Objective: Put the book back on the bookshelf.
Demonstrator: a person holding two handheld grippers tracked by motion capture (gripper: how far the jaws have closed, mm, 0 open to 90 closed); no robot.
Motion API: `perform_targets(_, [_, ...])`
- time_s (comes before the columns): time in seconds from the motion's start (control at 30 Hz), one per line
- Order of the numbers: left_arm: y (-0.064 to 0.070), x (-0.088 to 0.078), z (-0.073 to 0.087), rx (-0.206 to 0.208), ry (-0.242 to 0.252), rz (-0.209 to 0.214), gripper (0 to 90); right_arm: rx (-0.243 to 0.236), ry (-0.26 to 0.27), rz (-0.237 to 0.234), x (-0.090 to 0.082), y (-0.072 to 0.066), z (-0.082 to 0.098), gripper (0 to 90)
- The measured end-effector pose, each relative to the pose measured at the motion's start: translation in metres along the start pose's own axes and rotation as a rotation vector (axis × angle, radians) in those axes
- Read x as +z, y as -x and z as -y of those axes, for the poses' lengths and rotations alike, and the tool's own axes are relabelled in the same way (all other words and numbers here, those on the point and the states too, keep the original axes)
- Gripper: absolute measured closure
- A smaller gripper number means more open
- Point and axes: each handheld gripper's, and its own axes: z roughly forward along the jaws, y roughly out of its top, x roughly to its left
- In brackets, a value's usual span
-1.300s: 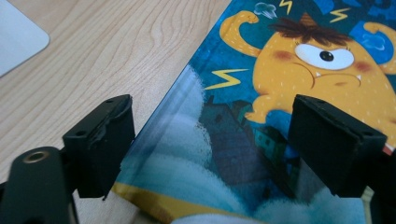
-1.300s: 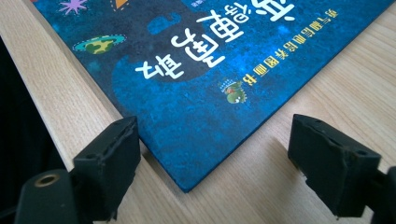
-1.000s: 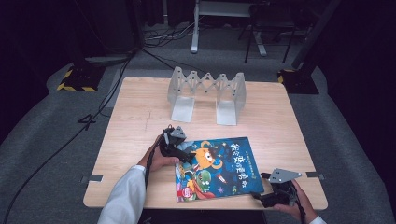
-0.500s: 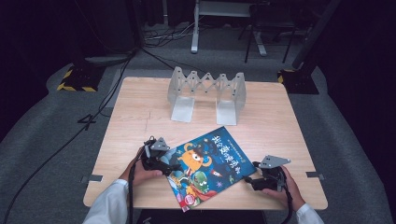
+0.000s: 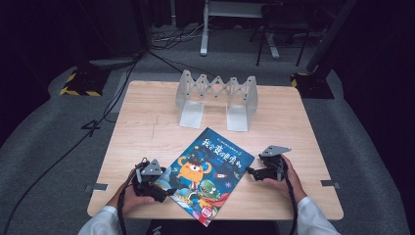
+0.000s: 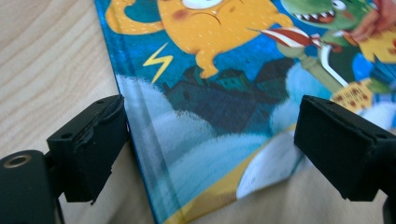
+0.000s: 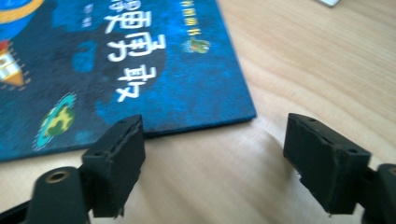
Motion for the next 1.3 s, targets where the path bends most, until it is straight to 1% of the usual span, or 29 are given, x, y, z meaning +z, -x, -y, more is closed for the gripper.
perform_targets(0.13, [0.004, -0.005, 0.005, -0.004, -0.003, -0.006, 10.8, 0.019, 0.005, 0.025, 0.002, -0.002, -0.001, 21.1])
perform_targets(0.2, [0.007, -0.007, 0.007, 0.000, -0.009, -0.005, 10.8, 0.036, 0.024, 0.045, -0.001, -0.007, 0.003, 21.9])
perform_targets(0.23, [0.010, -0.008, 0.009, 0.030, -0.017, -0.021, 11.0, 0.037, 0.026, 0.045, -0.002, -0.009, 0.005, 22.0])
perform_targets(0.3, [0.016, -0.007, 0.010, 0.065, -0.031, -0.045, 11.0, 0.004, 0.021, 0.010, -0.009, -0.021, 0.011, 22.0])
perform_targets(0.33, [0.018, -0.006, 0.010, 0.074, -0.036, -0.052, 10.7, -0.017, 0.020, -0.011, -0.012, -0.027, 0.014, 22.1])
perform_targets(0.4, [0.021, -0.005, 0.009, 0.075, -0.038, -0.057, 10.5, -0.048, 0.014, -0.042, -0.016, -0.038, 0.018, 22.0])
perform_targets(0.43, [0.021, -0.005, 0.009, 0.078, -0.038, -0.057, 10.5, -0.058, 0.011, -0.052, -0.018, -0.041, 0.019, 22.0])
perform_targets(0.5, [0.023, -0.004, 0.008, 0.077, -0.038, -0.058, 11.6, -0.093, 0.006, -0.084, -0.020, -0.050, 0.020, 22.0])
perform_targets(0.53, [0.024, -0.004, 0.008, 0.081, -0.035, -0.055, 12.3, -0.101, 0.007, -0.091, -0.020, -0.052, 0.020, 22.0])
perform_targets(0.57, [0.026, -0.004, 0.008, 0.076, -0.033, -0.055, 13.4, -0.110, 0.008, -0.099, -0.020, -0.054, 0.020, 21.9])
perform_targets(0.63, [0.031, -0.001, 0.006, 0.087, -0.030, -0.044, 15.2, -0.118, 0.005, -0.102, -0.018, -0.054, 0.019, 19.7])
perform_targets(0.67, [0.034, 0.001, 0.004, 0.094, -0.028, -0.038, 15.4, -0.114, 0.005, -0.104, -0.018, -0.053, 0.019, 18.4])
perform_targets(0.73, [0.038, 0.005, 0.001, 0.101, -0.032, -0.028, 15.5, -0.095, 0.011, -0.090, -0.017, -0.050, 0.019, 17.8])
perform_targets(0.83, [0.043, 0.010, -0.003, 0.108, -0.036, -0.023, 15.3, -0.092, 0.012, -0.083, -0.017, -0.048, 0.020, 18.1])
perform_targets(0.9, [0.047, 0.012, -0.005, 0.108, -0.035, -0.021, 14.5, -0.102, 0.013, -0.061, -0.019, -0.046, 0.020, 17.8])
perform_targets(0.93, [0.049, 0.014, -0.006, 0.116, -0.036, -0.012, 14.6, -0.085, 0.013, -0.053, -0.019, -0.040, 0.021, 17.9])
perform_targets(1.0, [0.052, 0.016, -0.008, 0.130, -0.033, 0.001, 14.8, -0.060, 0.010, -0.056, -0.020, -0.036, 0.022, 18.0])
perform_targets(1.03, [0.052, 0.016, -0.008, 0.130, -0.033, 0.001, 14.9, -0.060, 0.010, -0.056, -0.020, -0.036, 0.022, 18.0])
perform_targets(1.1, [0.055, 0.019, -0.010, 0.136, -0.034, 0.012, 14.9, -0.052, 0.006, -0.041, -0.021, -0.031, 0.023, 18.2])
perform_targets(1.13, [0.058, 0.021, -0.011, 0.134, -0.035, 0.014, 14.9, -0.040, 0.003, -0.033, -0.023, -0.028, 0.024, 19.7])
perform_targets(1.23, [0.063, 0.025, -0.015, 0.153, -0.037, 0.028, 15.0, -0.038, -0.007, -0.020, -0.027, -0.026, 0.025, 21.2])
perform_targets(1.27, [0.065, 0.026, -0.016, 0.158, -0.033, 0.032, 15.2, -0.044, -0.015, -0.015, -0.029, -0.026, 0.025, 22.2])
perform_targets(1.3, [0.065, 0.026, -0.016, 0.158, -0.033, 0.032, 15.3, -0.044, -0.015, -0.015, -0.029, -0.026, 0.025, 22.2])
